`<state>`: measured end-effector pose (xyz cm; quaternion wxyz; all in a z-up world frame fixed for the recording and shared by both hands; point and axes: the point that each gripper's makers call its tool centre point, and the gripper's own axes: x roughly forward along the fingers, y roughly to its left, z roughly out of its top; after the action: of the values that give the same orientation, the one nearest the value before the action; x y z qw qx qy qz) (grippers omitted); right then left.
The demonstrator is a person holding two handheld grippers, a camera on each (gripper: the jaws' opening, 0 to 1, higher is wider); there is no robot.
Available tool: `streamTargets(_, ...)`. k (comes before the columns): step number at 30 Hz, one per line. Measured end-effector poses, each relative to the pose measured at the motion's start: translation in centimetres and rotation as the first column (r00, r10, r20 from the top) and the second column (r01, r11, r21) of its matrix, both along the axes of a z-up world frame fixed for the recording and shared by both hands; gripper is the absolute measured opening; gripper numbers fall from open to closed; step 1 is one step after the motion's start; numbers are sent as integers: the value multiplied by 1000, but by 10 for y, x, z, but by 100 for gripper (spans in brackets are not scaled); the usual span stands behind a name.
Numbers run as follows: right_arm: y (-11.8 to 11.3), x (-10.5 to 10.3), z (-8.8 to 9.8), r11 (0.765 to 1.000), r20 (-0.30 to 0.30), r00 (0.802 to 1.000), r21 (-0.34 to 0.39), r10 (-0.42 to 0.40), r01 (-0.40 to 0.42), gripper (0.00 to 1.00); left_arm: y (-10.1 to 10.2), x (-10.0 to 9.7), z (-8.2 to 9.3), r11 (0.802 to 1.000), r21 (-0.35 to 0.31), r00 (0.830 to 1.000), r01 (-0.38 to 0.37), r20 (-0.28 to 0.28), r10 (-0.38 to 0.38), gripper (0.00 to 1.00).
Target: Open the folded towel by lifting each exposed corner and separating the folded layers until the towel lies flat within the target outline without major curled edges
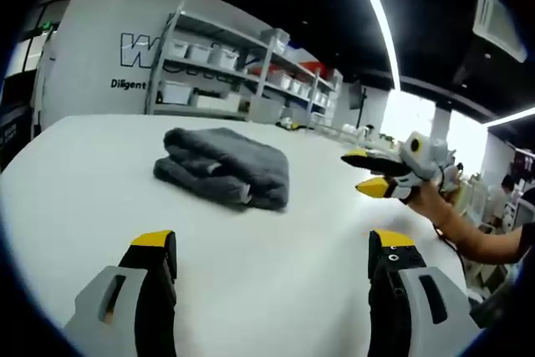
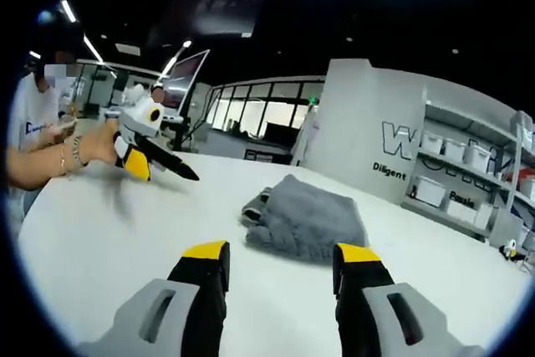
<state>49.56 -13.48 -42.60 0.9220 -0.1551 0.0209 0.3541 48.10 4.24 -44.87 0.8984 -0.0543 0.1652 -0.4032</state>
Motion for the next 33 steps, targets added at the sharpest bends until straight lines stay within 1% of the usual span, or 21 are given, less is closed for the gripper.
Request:
streamTargets(4,14,-2,-9,999,-9,1000,-32,12,-13,45,0,0,1,1000,-2,1000,1,3,-1,93)
streamTargets(7,24,-3,-12,999,-12,1000,-29,20,-20,43,1,1,3,1000,-1,1000,1,7,-1,93)
streamTargets(8,29,-4,-12,999,-7,1000,-32,23,-24,42,1,2,3,1000,-2,1000,2,7,-2,93)
streamTargets(10,35,-3,-12,997,23,999,-65,33,-32,41,2,3,4,1000,-2,1000,6,9,-6,94)
streamTargets(12,42,-3,-16,996,25,999,-84,34,-32,40,2,5,5,1000,-1,1000,8,13,-8,94)
streamTargets(13,45,-4,-18,996,20,999,-87,36,-34,40,2,5,6,1000,3,1000,9,15,-9,94)
streamTargets(14,49,-6,-20,996,-6,999,-76,40,-41,40,2,4,5,1000,6,1000,11,16,-11,94)
streamTargets(15,52,-6,-19,997,-11,999,-60,44,-45,40,2,3,5,1000,9,1000,11,16,-11,94)
streamTargets(17,57,-8,-18,997,-2,999,-64,50,-50,40,1,0,3,1000,15,1000,7,16,-8,94)
streamTargets(18,57,-8,-19,995,10,999,-89,39,-38,40,1,1,2,1000,17,1000,6,16,-6,94)
streamTargets(19,58,-7,-20,995,12,999,-100,30,-29,40,2,2,2,1000,18,1000,5,15,-5,94)
streamTargets(23,65,0,-25,995,-10,1000,-96,16,-17,40,1,2,4,1000,16,1000,8,19,-8,94)
streamTargets(26,68,7,-32,990,-3,1000,-143,7,-7,40,0,-2,3,1000,21,1000,5,25,-6,94)
streamTargets(30,70,12,-34,988,9,1000,-153,-1,3,39,1,-4,2,1000,22,1000,-3,27,3,94)
streamTargets(33,71,20,-32,989,15,1000,-148,-14,16,37,1,-4,3,1000,20,1000,0,27,-1,94)
